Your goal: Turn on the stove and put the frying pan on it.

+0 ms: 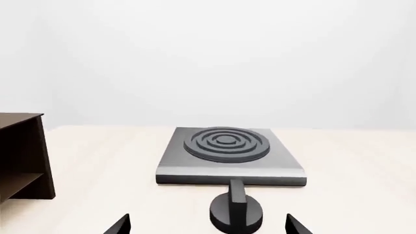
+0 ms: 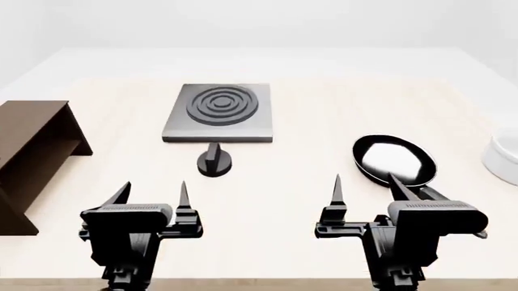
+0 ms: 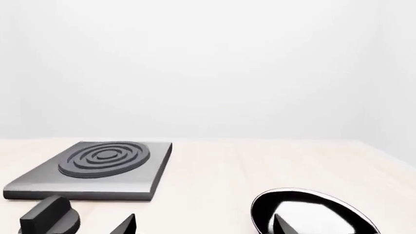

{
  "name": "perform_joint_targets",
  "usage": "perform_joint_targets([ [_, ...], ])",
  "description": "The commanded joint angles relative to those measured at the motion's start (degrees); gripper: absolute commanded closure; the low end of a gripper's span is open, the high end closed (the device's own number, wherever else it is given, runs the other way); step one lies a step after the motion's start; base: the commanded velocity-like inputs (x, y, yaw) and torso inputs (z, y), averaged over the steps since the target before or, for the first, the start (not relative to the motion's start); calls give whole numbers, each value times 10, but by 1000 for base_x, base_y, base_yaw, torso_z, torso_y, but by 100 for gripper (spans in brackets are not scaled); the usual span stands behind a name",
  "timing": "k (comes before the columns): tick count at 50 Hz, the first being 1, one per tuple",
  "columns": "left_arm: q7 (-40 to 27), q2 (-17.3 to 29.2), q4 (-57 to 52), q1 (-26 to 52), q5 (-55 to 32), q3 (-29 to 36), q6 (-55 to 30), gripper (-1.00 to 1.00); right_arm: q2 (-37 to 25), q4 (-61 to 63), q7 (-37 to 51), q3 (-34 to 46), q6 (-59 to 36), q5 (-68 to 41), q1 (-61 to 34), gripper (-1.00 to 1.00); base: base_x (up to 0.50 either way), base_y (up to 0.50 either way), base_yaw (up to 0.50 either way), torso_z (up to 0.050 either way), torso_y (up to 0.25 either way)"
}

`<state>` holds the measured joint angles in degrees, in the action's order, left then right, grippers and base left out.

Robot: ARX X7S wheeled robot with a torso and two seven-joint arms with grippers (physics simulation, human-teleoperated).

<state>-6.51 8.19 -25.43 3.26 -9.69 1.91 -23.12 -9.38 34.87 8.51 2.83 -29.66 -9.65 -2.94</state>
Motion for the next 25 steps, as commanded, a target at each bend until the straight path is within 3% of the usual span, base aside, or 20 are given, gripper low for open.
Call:
perform_joint_targets([
  [1, -6, 5, 2, 3, -6, 2, -2, -100, -5, -2, 2, 1, -3, -9, -3, -100, 500, 0, 0, 0, 0],
  [25, -18, 13, 14, 4, -13, 7, 8, -100, -12, -14, 11, 7, -2, -16, -3, -100, 468, 0, 0, 0, 1],
])
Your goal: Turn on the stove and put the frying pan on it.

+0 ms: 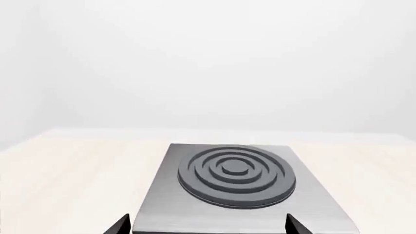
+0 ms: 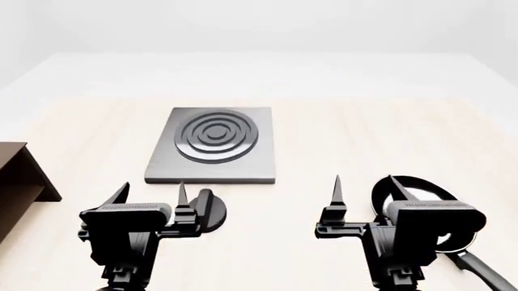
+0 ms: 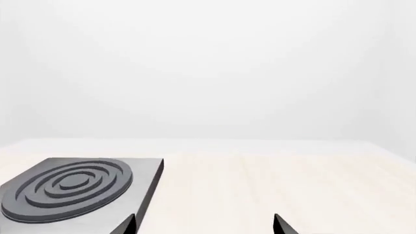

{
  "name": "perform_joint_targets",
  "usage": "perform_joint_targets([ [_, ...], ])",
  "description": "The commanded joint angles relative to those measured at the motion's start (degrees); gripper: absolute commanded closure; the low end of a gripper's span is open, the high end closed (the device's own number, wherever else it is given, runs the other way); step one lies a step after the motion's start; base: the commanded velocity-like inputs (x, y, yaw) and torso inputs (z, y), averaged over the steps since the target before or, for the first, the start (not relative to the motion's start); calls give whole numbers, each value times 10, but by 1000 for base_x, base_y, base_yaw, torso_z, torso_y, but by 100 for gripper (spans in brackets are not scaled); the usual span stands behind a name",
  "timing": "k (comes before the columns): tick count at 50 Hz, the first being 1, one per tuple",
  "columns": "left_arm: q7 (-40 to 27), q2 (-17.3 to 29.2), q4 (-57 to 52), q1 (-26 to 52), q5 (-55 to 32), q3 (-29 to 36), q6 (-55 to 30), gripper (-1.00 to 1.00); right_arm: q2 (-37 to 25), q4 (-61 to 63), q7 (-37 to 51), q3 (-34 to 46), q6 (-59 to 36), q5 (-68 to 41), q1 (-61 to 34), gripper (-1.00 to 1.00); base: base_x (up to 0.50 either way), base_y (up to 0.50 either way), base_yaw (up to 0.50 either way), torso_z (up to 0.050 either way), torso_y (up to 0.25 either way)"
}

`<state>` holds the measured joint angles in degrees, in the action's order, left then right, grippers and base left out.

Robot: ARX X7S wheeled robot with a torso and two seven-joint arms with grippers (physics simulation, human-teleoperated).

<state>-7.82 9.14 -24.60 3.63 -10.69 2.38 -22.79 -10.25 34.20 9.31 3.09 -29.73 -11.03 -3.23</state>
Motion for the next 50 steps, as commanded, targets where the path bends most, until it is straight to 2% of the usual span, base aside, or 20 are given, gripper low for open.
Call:
perform_joint_targets([
  [1, -6, 4, 9, 0, -1, 3, 7, -100, -6, -10, 4, 11, 11, 7, 4, -100, 0, 0, 0, 0, 0],
  [9, -2, 6, 64, 17, -12, -6, 14, -100, -11, -19, 5, 19, 10, 9, 3, -100, 0, 0, 0, 0, 0],
  [15, -3, 12, 139, 15, 11, -3, 71, -100, -12, -19, 5, 17, 6, 1, 2, -100, 0, 0, 0, 0, 0],
  [22, -15, 10, 316, 54, 50, 8, 143, -100, -13, -21, 7, 19, 6, -1, 1, -100, 0, 0, 0, 0, 0],
  [31, -33, 7, 449, 94, 69, 10, 208, -100, -16, -26, 8, 21, 9, -4, 0, -100, 0, 0, 0, 0, 0],
  [43, -44, 4, 490, 104, 83, 23, 226, -100, -20, -27, 10, 26, 6, -7, -4, -100, 0, 0, 0, 0, 0],
  [50, -45, -1, 473, 103, 85, 33, 214, -100, -22, -31, 12, 28, 10, -8, -3, -100, 0, 0, 0, 0, 0],
])
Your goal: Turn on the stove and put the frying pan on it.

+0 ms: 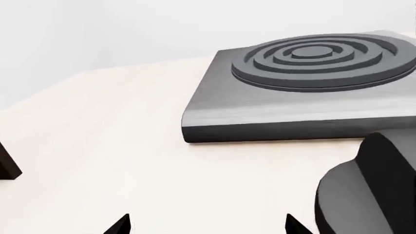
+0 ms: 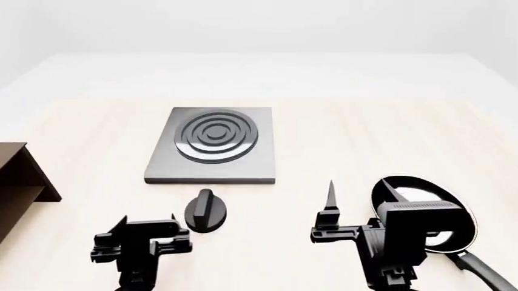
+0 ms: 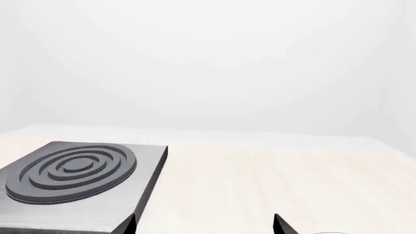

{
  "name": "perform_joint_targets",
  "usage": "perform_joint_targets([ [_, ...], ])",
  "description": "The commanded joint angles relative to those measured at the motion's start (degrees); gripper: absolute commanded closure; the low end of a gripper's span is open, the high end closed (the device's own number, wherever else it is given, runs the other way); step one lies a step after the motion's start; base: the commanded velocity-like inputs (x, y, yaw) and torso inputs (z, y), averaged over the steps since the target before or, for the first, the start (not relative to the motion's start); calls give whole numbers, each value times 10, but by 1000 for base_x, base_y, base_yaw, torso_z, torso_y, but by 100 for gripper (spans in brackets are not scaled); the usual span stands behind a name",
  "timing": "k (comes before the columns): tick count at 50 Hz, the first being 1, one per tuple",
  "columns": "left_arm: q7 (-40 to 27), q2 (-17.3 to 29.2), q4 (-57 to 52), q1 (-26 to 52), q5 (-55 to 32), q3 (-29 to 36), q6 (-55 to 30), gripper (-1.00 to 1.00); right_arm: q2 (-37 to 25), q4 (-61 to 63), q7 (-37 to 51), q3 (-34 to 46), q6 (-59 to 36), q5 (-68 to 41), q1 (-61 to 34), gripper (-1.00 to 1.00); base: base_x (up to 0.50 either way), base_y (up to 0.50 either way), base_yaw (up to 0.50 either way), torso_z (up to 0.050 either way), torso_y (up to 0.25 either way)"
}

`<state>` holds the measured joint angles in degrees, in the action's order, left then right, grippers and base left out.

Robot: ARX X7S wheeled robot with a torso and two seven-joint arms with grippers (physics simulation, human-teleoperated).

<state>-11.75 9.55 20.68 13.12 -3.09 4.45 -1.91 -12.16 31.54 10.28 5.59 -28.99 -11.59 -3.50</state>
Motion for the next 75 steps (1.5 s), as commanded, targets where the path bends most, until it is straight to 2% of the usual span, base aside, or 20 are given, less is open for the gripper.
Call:
perform_joint_targets([
  [1, -4, -7, 18, 8, 9, 16, 4, -100, -3, -5, 2, 4, 4, -2, 1, -100, 0, 0, 0, 0, 0],
  [15, 13, -6, -135, -40, -7, 38, -72, -100, -6, -17, 5, 7, 19, -2, 9, -100, 0, 0, 0, 0, 0],
  [22, 17, -8, -144, -46, 1, 61, -75, -100, -7, -20, 8, 6, 21, -4, 8, -100, 0, 0, 0, 0, 0],
  [29, 38, -4, -225, -71, -5, 90, -109, -100, -7, -37, 10, 4, 28, -5, 5, -100, 0, 0, 0, 0, 0],
  [30, 17, 19, -311, -56, -91, 4, -195, -100, -15, -29, 9, -2, 10, -10, -8, -100, 0, 0, 0, 0, 0],
  [31, 14, 19, -392, -55, -101, -23, -209, -100, -16, -27, 10, -1, 8, -9, -9, -100, 0, 0, 0, 0, 0],
  [37, 7, 18, -365, -55, -93, -25, -188, -100, -29, 3, 23, -6, -26, -4, -23, -100, 0, 0, 0, 0, 0],
  [42, 6, 18, -365, -56, -97, -27, -187, -100, -53, 44, 25, -1, -72, 3, -42, -100, 0, 0, 0, 0, 0],
  [52, 7, 22, -372, -62, -101, -23, -181, -100, -124, 143, 1, 10, -271, -23, -146, -100, 0, 0, 0, 0, 0],
  [58, 9, 27, -388, -67, -113, -27, -189, -100, -164, 149, -41, 17, -363, -56, -199, -100, 0, 0, 0, 0, 0],
  [60, 9, 28, -390, -68, -114, -28, -189, -100, -175, 144, -42, 26, -356, -50, -193, -100, 0, 0, 0, 0, 0],
  [63, 8, 30, -397, -69, -117, -29, -191, -100, -192, 158, -73, 18, -430, -85, -216, -100, 0, 0, 0, 0, 0],
  [66, 8, 32, -398, -68, -118, -28, -192, -100, -211, 157, -82, 28, -453, -91, -221, -100, 0, 0, 0, 0, 0],
  [69, 8, 33, -398, -69, -118, -26, -191, -100, -255, 151, -88, 63, -450, -76, -226, -100, 0, 0, 0, 0, 0],
  [75, 10, 35, -396, -71, -118, -20, -189, -100, -293, 149, -106, 70, -504, -86, -262, -100, 0, 0, 0, 0, 0],
])
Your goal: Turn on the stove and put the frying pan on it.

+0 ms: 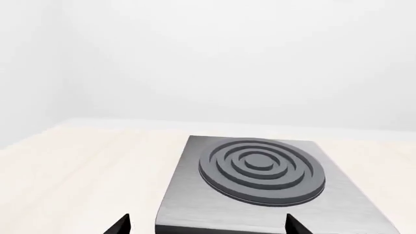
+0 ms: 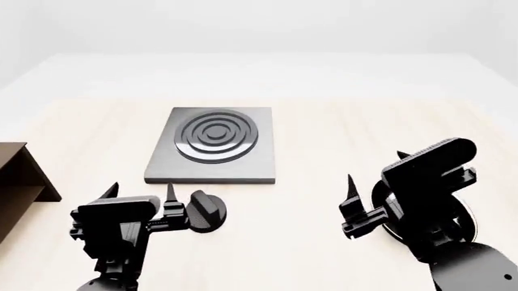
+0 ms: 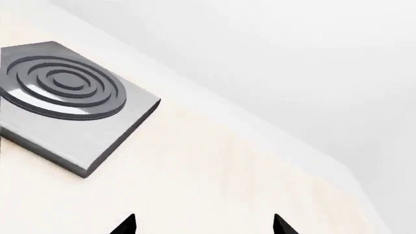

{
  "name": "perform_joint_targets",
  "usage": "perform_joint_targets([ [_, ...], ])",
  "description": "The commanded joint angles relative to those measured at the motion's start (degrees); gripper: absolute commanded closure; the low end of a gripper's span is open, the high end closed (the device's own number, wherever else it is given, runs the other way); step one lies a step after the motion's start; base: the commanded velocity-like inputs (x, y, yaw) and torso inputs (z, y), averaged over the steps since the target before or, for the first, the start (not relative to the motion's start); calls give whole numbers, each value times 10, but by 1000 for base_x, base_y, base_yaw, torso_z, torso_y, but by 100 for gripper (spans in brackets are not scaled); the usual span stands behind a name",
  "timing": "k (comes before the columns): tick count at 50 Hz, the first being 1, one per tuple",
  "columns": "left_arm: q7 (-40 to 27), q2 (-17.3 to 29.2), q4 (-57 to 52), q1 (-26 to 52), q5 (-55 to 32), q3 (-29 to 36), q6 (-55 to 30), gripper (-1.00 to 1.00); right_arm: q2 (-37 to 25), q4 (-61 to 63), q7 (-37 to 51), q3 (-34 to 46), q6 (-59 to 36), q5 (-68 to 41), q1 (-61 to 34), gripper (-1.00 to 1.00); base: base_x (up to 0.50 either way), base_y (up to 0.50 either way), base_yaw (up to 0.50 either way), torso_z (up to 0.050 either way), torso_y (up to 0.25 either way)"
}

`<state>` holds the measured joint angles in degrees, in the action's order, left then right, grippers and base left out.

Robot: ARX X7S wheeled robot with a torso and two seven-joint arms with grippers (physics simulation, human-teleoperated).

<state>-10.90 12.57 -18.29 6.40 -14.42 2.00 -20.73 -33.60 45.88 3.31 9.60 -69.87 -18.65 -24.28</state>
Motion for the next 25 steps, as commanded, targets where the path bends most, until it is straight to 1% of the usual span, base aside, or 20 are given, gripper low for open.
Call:
perform_joint_targets([
  [1, 2, 6, -6, -3, -5, 5, -2, -100, -91, 0, -39, 39, -122, -16, -71, -100, 0, 0, 0, 0, 0],
  [3, 2, 6, -6, -2, -5, 6, -2, -100, -106, -6, -44, 53, -129, -16, -81, -100, 0, 0, 0, 0, 0],
  [4, 2, 6, -6, -2, -4, 7, -1, -100, -115, -16, -54, 63, -159, -25, -91, -100, 0, 0, 0, 0, 0],
  [5, 2, 6, -5, -2, -4, 8, 0, -100, -130, -24, -55, 85, -153, -20, -91, -100, 0, 0, 0, 0, 0],
  [9, 0, 8, -5, -1, -4, 8, 0, -100, -154, -41, -72, 106, -148, -26, -86, -100, 0, 0, 0, 0, 0],
  [12, -1, 9, -7, -2, -4, 10, -1, -100, -177, -62, -89, 147, -168, -32, -100, -100, 0, 0, 0, 0, 0],
  [18, -2, 10, -4, -2, -3, 12, 3, -100, -204, -104, -102, 174, -172, -34, -100, -100, 0, 0, 0, 0, 0],
  [23, -4, 11, -4, -4, -1, 16, 3, -100, -222, -139, -96, 216, -160, -21, -87, -100, 0, 0, 0, 0, 0],
  [25, -3, 11, -2, -4, 0, 17, 6, -100, -228, -139, -105, 221, -170, -25, -100, -100, 0, 0, 0, 0, 0],
])
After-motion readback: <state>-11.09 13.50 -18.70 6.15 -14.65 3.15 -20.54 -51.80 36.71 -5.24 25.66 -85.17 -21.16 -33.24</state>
